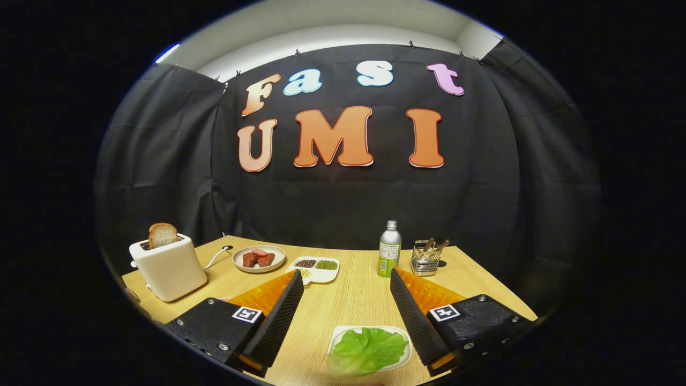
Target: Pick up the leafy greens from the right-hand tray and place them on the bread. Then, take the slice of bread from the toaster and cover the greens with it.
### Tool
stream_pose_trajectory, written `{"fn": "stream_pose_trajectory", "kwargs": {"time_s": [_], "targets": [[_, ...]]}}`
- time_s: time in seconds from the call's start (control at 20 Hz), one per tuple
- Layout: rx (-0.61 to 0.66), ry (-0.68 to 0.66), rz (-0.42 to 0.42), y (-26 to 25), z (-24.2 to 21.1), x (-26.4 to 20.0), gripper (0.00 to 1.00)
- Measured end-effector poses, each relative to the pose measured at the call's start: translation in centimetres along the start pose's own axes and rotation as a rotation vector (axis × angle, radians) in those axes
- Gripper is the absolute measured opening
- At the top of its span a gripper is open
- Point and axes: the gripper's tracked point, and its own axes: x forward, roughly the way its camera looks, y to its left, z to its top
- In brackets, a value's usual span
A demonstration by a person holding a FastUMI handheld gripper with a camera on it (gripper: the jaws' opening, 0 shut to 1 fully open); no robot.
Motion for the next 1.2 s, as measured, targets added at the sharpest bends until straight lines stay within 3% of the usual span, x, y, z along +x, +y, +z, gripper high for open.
{"fn": "stream_pose_trajectory", "kwargs": {"time_s": [0.5,1.2], "targets": [[-0.011,0.111,-0.007,-1.1,-4.0,-0.2,0.98],[0.039,0.604,-0.028,-2.0,-13.4,1.2,0.98]]}}
